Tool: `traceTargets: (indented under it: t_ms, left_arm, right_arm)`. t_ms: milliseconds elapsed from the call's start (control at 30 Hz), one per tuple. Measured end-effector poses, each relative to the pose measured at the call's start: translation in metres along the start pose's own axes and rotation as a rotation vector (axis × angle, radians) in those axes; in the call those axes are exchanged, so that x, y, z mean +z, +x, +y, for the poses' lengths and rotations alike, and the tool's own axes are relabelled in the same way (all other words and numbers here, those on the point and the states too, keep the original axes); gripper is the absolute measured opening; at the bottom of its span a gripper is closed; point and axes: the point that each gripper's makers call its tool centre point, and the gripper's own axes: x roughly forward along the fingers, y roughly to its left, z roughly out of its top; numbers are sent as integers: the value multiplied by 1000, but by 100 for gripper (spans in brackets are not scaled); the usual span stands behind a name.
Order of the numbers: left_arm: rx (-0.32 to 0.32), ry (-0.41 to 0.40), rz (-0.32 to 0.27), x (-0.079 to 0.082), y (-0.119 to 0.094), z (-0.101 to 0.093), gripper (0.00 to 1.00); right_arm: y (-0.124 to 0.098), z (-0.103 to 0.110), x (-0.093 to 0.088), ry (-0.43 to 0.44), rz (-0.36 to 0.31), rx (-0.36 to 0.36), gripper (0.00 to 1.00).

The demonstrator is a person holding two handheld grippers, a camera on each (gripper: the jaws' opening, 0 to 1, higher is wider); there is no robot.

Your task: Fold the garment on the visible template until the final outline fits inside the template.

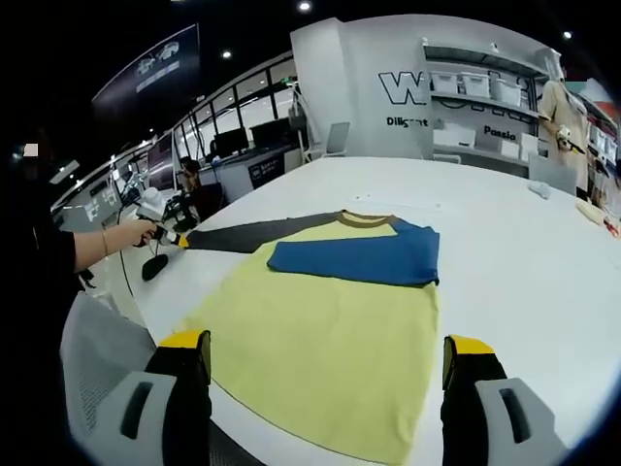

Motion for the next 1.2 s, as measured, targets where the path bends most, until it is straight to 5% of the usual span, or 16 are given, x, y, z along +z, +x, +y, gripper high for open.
traceTargets:
  t_ms: [267,600,1000,1200]
  left_arm:
    - [-85,71,-116,47,-29,-35,6]
    - [-307,170,-227,104,-57,-136,6]
    - [-478,235,-301,146,-77,-240,6]
    - [-521,326,-317,153,-84,-288,6]
  right_arm:
    - [1,2,1,-17,-1,12,99]
    - [0,5,2,-22,-6,24,99]
    - [-3,5,0,-25,-5,20,99]
    - [-4,4,1,-25,-10,19,99]
